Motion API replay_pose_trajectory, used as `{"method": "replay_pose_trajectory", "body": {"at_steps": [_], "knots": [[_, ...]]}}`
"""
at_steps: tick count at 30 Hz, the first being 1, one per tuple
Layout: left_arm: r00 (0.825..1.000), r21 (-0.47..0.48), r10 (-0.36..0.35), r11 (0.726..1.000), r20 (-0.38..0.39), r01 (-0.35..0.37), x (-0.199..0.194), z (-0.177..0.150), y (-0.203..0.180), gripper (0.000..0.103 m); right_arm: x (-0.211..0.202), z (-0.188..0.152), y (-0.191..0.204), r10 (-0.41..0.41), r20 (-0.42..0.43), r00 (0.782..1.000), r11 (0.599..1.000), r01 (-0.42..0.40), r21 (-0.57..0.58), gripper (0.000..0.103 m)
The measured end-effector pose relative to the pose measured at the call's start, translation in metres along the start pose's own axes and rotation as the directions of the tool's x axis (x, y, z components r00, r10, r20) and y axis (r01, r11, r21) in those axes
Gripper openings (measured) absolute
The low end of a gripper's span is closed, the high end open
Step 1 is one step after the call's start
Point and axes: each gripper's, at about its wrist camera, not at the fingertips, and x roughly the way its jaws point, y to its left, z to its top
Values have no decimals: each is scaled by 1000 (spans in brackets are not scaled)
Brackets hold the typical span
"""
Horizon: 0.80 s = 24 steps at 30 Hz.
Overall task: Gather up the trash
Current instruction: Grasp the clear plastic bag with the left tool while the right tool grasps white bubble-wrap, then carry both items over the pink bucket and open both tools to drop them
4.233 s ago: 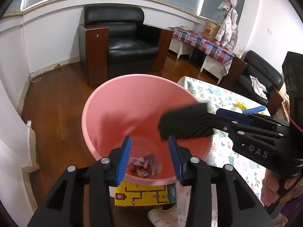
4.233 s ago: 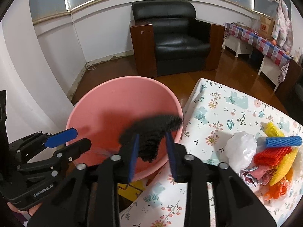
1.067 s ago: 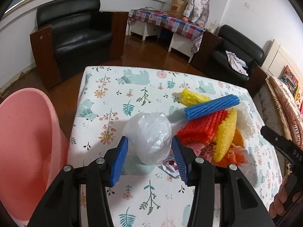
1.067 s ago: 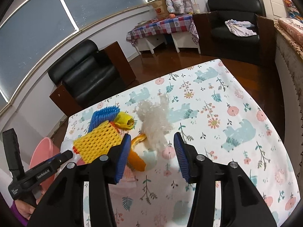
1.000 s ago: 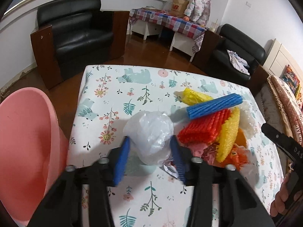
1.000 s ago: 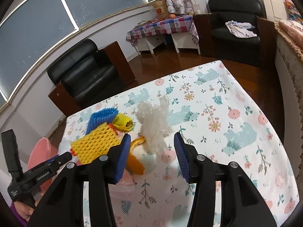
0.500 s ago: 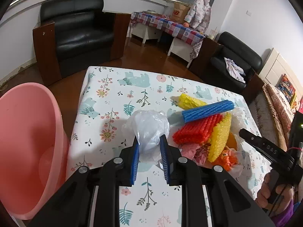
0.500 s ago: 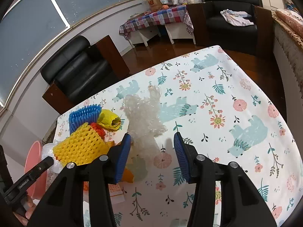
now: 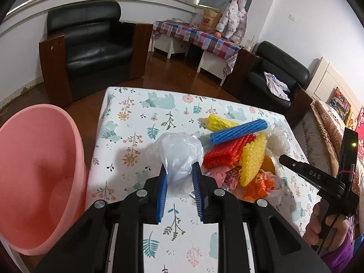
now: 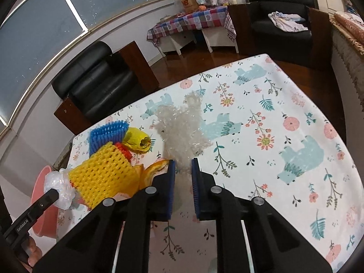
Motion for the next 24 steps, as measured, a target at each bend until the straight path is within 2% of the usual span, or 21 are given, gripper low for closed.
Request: {"method": "replay_pose_trajectory", "body": {"at_steps": [6,13,24], "knots": [[1000,12,5,1000,24,-5,-14,-3,-2,20,-31,-2,8,-1,67,998,1000,2,-19,14],[997,3,15,1000,72,-15,-38,-5,3,20,-66,-4,23,36,131,991,999,-31,-41,14],[990,-16,25,1000,142,-23,-80,-11,13,20,-108,-14,59,90,185,979,990,-68,-121,14]]}}
